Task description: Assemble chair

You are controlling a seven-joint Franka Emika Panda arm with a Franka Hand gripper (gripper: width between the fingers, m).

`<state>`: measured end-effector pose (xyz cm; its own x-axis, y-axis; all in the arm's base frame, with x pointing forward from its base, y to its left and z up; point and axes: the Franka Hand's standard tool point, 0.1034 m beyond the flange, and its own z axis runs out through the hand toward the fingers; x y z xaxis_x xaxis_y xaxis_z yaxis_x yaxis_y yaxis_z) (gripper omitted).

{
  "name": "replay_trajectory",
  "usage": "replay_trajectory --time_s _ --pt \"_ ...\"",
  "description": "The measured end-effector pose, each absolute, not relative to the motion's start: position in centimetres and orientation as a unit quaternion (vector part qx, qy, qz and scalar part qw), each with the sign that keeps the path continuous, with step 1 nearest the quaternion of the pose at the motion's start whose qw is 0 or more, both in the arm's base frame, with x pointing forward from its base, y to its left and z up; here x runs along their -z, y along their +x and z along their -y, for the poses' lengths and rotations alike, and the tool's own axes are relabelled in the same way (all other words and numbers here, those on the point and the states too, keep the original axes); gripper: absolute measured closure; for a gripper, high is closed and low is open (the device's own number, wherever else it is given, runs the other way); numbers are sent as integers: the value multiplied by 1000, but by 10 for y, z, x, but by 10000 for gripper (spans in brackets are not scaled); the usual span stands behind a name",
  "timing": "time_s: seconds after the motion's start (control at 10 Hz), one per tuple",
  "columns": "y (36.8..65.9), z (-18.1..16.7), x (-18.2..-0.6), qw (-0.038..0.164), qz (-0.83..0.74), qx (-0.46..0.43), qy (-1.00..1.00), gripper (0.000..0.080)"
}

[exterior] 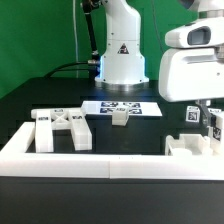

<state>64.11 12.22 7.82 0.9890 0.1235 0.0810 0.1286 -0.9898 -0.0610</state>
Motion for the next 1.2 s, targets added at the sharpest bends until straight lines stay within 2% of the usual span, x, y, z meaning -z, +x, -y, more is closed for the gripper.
replay_trajectory --time_s 0.6,1.2 --pt "641 -121 -77 48 -229 27 -972 509" --pt "640 -120 -76 47 -509 10 -859 509"
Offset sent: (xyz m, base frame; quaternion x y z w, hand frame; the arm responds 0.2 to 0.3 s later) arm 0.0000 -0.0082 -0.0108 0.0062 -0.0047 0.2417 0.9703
